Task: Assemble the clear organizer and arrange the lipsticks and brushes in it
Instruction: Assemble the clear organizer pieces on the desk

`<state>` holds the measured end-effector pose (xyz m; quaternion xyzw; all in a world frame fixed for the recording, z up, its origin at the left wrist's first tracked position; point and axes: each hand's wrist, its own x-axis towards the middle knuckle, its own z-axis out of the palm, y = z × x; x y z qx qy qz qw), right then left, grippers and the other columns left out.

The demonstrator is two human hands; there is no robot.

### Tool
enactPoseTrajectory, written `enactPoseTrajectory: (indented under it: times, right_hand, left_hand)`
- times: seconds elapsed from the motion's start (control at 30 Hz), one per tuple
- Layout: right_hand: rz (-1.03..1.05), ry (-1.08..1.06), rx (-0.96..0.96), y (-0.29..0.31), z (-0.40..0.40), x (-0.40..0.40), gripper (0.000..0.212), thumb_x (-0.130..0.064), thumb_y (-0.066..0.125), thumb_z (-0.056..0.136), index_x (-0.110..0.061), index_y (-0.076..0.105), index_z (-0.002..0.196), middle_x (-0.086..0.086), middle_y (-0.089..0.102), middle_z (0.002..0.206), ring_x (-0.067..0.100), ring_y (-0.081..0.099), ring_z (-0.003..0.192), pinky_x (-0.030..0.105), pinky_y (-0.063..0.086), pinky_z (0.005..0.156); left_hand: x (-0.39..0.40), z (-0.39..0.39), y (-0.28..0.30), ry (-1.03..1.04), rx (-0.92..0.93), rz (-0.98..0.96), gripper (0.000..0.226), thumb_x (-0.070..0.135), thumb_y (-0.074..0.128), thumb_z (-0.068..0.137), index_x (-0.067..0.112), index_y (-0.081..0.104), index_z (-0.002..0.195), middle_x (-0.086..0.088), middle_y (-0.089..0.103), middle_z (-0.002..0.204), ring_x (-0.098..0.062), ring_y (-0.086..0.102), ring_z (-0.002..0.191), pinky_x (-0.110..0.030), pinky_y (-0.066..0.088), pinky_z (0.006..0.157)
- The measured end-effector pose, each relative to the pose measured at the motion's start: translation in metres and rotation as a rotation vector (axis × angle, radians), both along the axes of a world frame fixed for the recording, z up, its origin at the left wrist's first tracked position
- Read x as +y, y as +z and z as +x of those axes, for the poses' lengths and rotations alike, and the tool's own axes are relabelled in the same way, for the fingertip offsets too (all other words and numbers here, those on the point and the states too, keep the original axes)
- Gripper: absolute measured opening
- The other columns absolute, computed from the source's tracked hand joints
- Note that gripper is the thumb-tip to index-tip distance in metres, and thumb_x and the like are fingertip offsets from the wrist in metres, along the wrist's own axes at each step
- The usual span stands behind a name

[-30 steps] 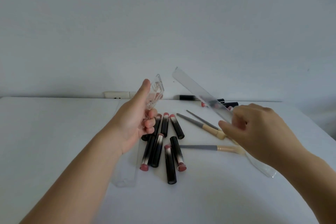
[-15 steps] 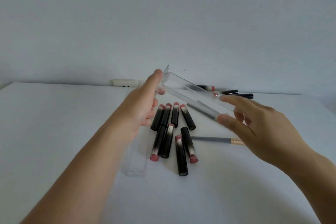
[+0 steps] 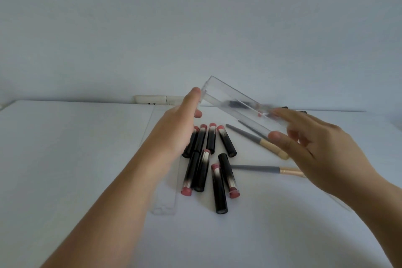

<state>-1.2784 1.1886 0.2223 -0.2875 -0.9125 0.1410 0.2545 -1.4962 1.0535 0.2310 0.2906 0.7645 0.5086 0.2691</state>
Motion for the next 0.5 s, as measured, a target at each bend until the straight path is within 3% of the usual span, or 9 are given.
enactPoseTrajectory:
  times: [0.03, 0.07, 0.13, 0.23, 0.43, 0.5]
  right_hand:
    - [-0.007, 0.011, 0.002, -0.001, 0.0, -0.001, 0.051, -0.073, 0.033, 0.088, -0.05, 0.047, 0.131, -0.017, 0.053, 0.079, -0.003, 0.054, 0.081, 0.026, 0.04, 0.058]
    - [-0.01, 0.024, -0.001, -0.003, 0.0, 0.0, 0.052, -0.073, 0.034, 0.089, -0.049, 0.048, 0.132, -0.016, 0.053, 0.079, -0.004, 0.053, 0.082, 0.027, 0.04, 0.058]
    - [-0.014, 0.029, -0.001, -0.003, 0.001, 0.002, 0.052, -0.073, 0.036, 0.091, -0.048, 0.049, 0.134, -0.016, 0.053, 0.079, -0.003, 0.053, 0.083, 0.028, 0.041, 0.059]
    - [-0.051, 0.036, 0.022, -0.001, 0.005, 0.003, 0.053, -0.074, 0.039, 0.09, -0.048, 0.05, 0.135, -0.018, 0.053, 0.09, 0.0, 0.054, 0.082, 0.029, 0.044, 0.061]
    - [-0.069, 0.055, 0.001, -0.006, 0.007, 0.008, 0.056, -0.078, 0.04, 0.087, -0.051, 0.051, 0.134, -0.018, 0.052, 0.091, 0.0, 0.054, 0.083, 0.031, 0.046, 0.066]
    - [-0.082, 0.061, 0.0, -0.008, 0.009, 0.01, 0.057, -0.078, 0.04, 0.087, -0.052, 0.051, 0.136, -0.016, 0.052, 0.087, 0.003, 0.054, 0.081, 0.031, 0.047, 0.066]
  left_hand:
    - [0.0, 0.001, -0.001, 0.0, 0.004, -0.003, 0.071, 0.085, 0.031, 0.067, 0.03, 0.066, 0.097, 0.006, 0.05, 0.074, -0.008, 0.041, 0.056, -0.038, 0.05, 0.081]
    - [0.001, 0.001, -0.001, 0.006, 0.004, -0.004, 0.071, 0.084, 0.032, 0.067, 0.029, 0.066, 0.096, 0.005, 0.05, 0.073, -0.008, 0.041, 0.054, -0.04, 0.052, 0.08]
    - [0.002, 0.001, 0.0, 0.022, -0.03, 0.036, 0.069, 0.08, 0.036, 0.069, 0.025, 0.068, 0.095, 0.004, 0.048, 0.071, -0.01, 0.038, 0.045, -0.03, 0.039, 0.052]
    - [0.002, 0.002, 0.001, 0.002, -0.1, 0.116, 0.068, 0.074, 0.039, 0.071, 0.019, 0.068, 0.097, 0.005, 0.038, 0.062, -0.009, 0.028, 0.041, -0.023, 0.022, 0.042]
    - [0.0, 0.0, -0.003, -0.042, -0.048, 0.093, 0.072, 0.081, 0.041, 0.063, 0.022, 0.066, 0.098, 0.005, 0.036, 0.064, -0.01, 0.028, 0.042, -0.028, 0.023, 0.046]
    - [0.001, 0.002, -0.004, -0.035, 0.013, 0.063, 0.07, 0.086, 0.039, 0.064, 0.028, 0.064, 0.093, 0.01, 0.042, 0.06, -0.006, 0.035, 0.04, -0.03, 0.032, 0.051]
